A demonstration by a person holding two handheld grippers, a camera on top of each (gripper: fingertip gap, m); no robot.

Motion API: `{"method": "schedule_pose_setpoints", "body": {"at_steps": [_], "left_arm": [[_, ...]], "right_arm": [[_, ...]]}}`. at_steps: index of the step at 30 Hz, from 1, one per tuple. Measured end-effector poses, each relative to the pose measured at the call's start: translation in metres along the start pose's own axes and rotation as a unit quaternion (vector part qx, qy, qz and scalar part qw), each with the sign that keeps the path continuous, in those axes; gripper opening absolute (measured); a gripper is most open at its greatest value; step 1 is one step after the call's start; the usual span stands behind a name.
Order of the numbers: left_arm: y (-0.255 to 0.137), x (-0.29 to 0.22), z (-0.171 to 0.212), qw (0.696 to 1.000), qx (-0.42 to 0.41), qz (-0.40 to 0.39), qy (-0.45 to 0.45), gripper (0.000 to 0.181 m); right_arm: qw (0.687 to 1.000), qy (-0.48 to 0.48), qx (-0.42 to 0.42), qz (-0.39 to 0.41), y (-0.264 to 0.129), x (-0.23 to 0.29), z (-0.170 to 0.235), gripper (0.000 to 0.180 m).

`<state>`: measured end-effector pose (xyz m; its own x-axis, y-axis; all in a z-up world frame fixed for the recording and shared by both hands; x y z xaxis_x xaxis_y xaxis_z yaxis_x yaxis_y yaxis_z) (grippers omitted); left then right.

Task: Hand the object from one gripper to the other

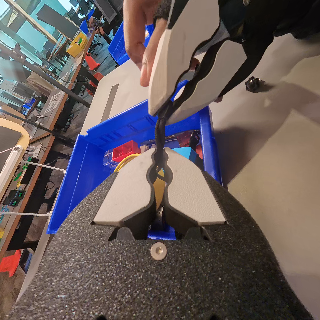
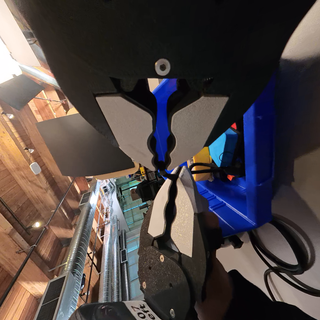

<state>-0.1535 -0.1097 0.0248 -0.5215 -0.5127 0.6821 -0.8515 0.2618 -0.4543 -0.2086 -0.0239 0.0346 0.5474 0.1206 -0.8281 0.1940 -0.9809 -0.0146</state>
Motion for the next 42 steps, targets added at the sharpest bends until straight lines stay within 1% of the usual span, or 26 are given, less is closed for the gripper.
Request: {"method": "schedule_pose_setpoints", "body": {"at_steps": [6,9,12,15,20,24,25,28,32,35,38,42], "left_arm": [[-0.01,0.008,0.0,0.999,-0.028,-0.006,-0.032,0.003],[-0.012,0.01,-0.001,0.999,-0.023,-0.035,-0.009,0.014],[-0.016,0.009,-0.011,0.997,-0.051,-0.047,0.014,0.021],[-0.017,0.005,-0.021,0.994,-0.065,-0.065,0.058,0.019],[-0.01,-0.002,-0.024,0.989,-0.05,-0.078,0.112,0.016],[-0.01,-0.001,-0.022,0.989,-0.044,-0.083,0.117,0.01],[-0.011,-0.001,-0.022,0.988,-0.043,-0.086,0.119,0.005],[-0.011,0.0,-0.022,0.989,-0.042,-0.082,0.119,0.003],[-0.012,0.005,-0.018,0.987,-0.021,-0.102,0.122,0.003],[-0.011,0.005,-0.017,0.987,-0.015,-0.102,0.125,0.003],[-0.01,0.004,-0.016,0.986,-0.005,-0.101,0.133,0.003],[-0.008,0.003,-0.015,0.986,0.001,-0.098,0.136,0.002]], "right_arm": [[0.999,0.031,0.0,-0.011,-0.001,-0.004,0.004,0.004],[0.999,0.032,0.008,-0.007,0.0,-0.004,0.005,0.005],[0.999,0.043,0.009,-0.007,0.001,-0.004,0.005,0.005],[0.999,0.047,0.007,-0.006,0.003,-0.002,0.004,0.005],[0.999,0.049,0.007,-0.008,0.004,0.001,0.002,0.005],[0.998,0.057,0.001,-0.012,0.003,0.0,0.002,0.005],[0.998,0.056,-0.001,-0.015,0.003,0.001,0.002,0.005],[0.999,0.049,-0.002,-0.016,0.002,0.001,0.002,0.005],[1.0,0.023,0.008,-0.012,-0.001,-0.002,0.006,0.013],[1.0,0.012,0.01,-0.009,-0.002,-0.003,0.006,0.015],[1.0,-0.005,0.013,-0.007,-0.002,-0.002,0.006,0.014],[1.0,-0.019,0.015,-0.005,-0.002,0.0,0.006,0.006]]}}
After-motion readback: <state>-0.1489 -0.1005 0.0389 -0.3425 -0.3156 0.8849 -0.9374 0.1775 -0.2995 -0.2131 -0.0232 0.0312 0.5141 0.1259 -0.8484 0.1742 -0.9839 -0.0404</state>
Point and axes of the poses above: each gripper's, where its closed fingertips meet, y out along the fingers, z out of its underside, x = y × z across the jaws, the point moved 6 cm from there along -y, back along the fingers, and after that the axes turned 13 degrees about y, right-handed, at the moved point
